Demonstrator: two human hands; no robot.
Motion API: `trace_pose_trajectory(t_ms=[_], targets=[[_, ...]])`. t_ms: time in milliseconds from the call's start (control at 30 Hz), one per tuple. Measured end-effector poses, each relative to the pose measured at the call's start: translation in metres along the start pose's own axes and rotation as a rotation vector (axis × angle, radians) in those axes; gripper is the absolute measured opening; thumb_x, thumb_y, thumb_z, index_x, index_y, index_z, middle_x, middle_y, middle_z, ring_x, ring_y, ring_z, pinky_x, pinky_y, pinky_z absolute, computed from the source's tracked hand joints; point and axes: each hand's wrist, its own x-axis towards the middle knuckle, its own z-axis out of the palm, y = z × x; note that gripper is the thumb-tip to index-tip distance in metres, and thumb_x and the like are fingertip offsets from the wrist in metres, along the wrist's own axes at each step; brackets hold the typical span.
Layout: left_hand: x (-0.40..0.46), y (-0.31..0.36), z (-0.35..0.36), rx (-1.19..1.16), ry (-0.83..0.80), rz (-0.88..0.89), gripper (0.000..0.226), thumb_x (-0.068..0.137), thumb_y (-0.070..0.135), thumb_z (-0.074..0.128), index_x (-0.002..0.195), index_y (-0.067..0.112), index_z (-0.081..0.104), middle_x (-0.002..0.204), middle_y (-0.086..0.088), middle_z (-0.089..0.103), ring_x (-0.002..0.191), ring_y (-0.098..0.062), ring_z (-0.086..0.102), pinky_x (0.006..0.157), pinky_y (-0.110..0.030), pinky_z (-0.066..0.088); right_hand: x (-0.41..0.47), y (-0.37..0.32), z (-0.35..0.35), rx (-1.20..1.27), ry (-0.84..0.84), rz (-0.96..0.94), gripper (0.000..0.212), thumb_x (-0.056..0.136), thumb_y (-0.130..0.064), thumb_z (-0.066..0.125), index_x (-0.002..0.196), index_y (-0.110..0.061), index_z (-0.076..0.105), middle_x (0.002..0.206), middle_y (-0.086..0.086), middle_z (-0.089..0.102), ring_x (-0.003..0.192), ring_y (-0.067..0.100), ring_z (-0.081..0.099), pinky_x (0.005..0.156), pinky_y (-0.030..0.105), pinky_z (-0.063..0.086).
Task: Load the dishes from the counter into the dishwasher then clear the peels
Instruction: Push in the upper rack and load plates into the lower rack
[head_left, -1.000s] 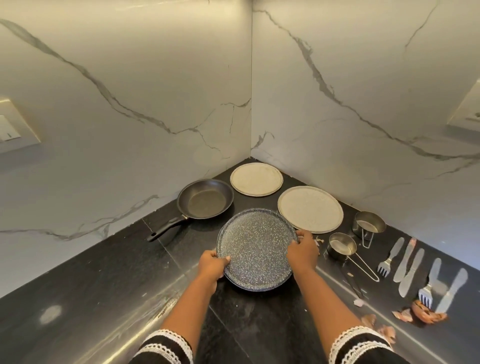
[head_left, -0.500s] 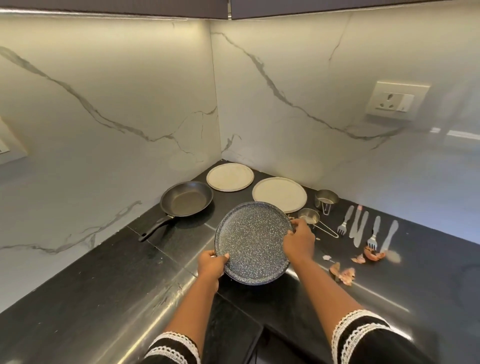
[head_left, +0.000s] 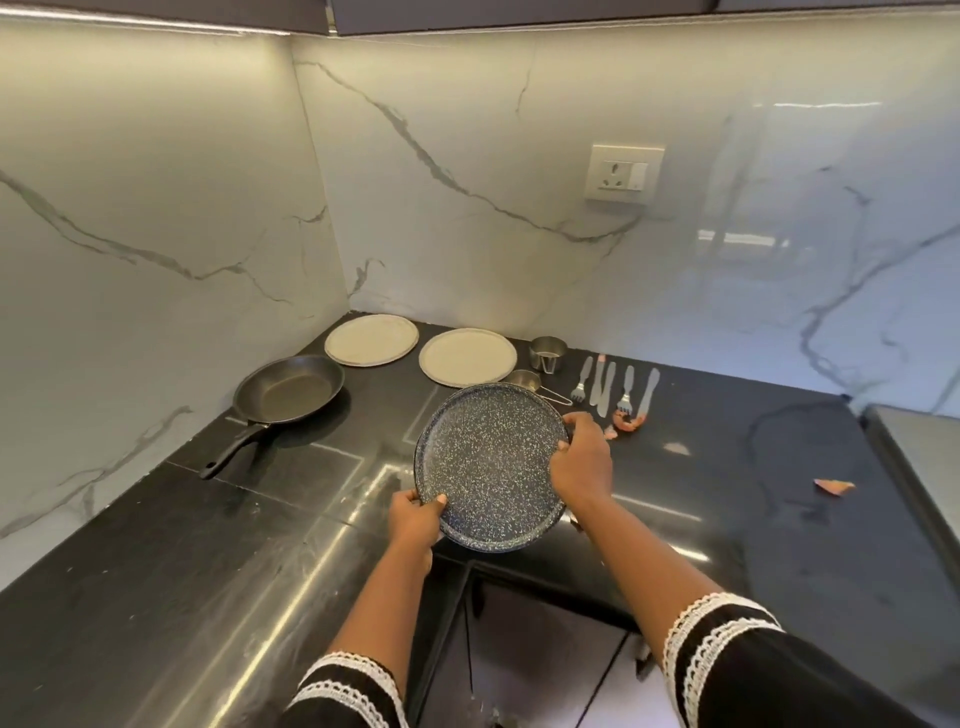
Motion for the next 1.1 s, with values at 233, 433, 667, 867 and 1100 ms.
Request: trace_pose_trajectory(t_ms=[233, 433, 667, 867, 1100], targets=[[-0.044, -0.031, 0.035, 0.094, -0.085, 0.067, 0.029, 0.088, 0.005, 0.067, 0.105, 0.015, 0.045, 0.109, -0.011, 0.06, 0.1, -0.03, 0.062, 0.085, -0.05, 0.055, -0.044, 0.042, -0.058, -0.027, 0.103, 0.075, 0.047, 0.086, 0.009, 0.046, 0.127, -0.013, 0.052, 0.123, 0.005, 0.053, 0.098, 0.015, 0.047, 0.085, 0.032, 0.043], [-0.083, -0.051, 0.07, 0.124, -0.211, 0.059, 0.026, 0.089, 0.006, 0.065, 0.105, 0.013, 0.046, 0.11, -0.012, 0.061, 0.101, -0.031, 0.061, 0.086, -0.051, 0.055, -0.077, 0.073, -0.11, -0.056, 0.2, 0.125, 0.04, 0.087, 0.008, 0.045, 0.121, -0.01, 0.054, 0.115, 0.006, 0.053, 0.092, 0.017, 0.048, 0.078, 0.03, 0.039], [-0.125, -0.056, 0.109, 0.143, -0.332, 0.074, 0.03, 0.088, 0.006, 0.067, 0.108, 0.013, 0.046, 0.112, -0.012, 0.06, 0.102, -0.03, 0.061, 0.08, -0.044, 0.056, -0.096, 0.098, -0.162, -0.08, 0.31, 0.174, 0.037, 0.088, 0.006, 0.046, 0.121, -0.009, 0.053, 0.116, 0.01, 0.054, 0.092, 0.019, 0.048, 0.079, 0.032, 0.04], [-0.154, -0.069, 0.132, 0.144, -0.48, -0.035, 0.032, 0.089, 0.001, 0.064, 0.112, 0.01, 0.044, 0.116, -0.014, 0.056, 0.1, -0.027, 0.057, 0.06, -0.032, 0.049, -0.112, 0.123, -0.193, -0.093, 0.376, 0.236, 0.039, 0.084, 0.008, 0.048, 0.12, -0.008, 0.053, 0.114, 0.011, 0.058, 0.097, 0.025, 0.055, 0.084, 0.041, 0.048], [-0.179, -0.091, 0.167, 0.179, -0.582, -0.045, 0.031, 0.089, 0.0, 0.064, 0.116, 0.003, 0.048, 0.119, -0.015, 0.06, 0.099, -0.026, 0.059, 0.061, -0.031, 0.051, -0.127, 0.154, -0.23, -0.089, 0.425, 0.305, 0.037, 0.083, 0.007, 0.047, 0.115, -0.01, 0.053, 0.111, 0.011, 0.059, 0.096, 0.027, 0.057, 0.078, 0.037, 0.046]])
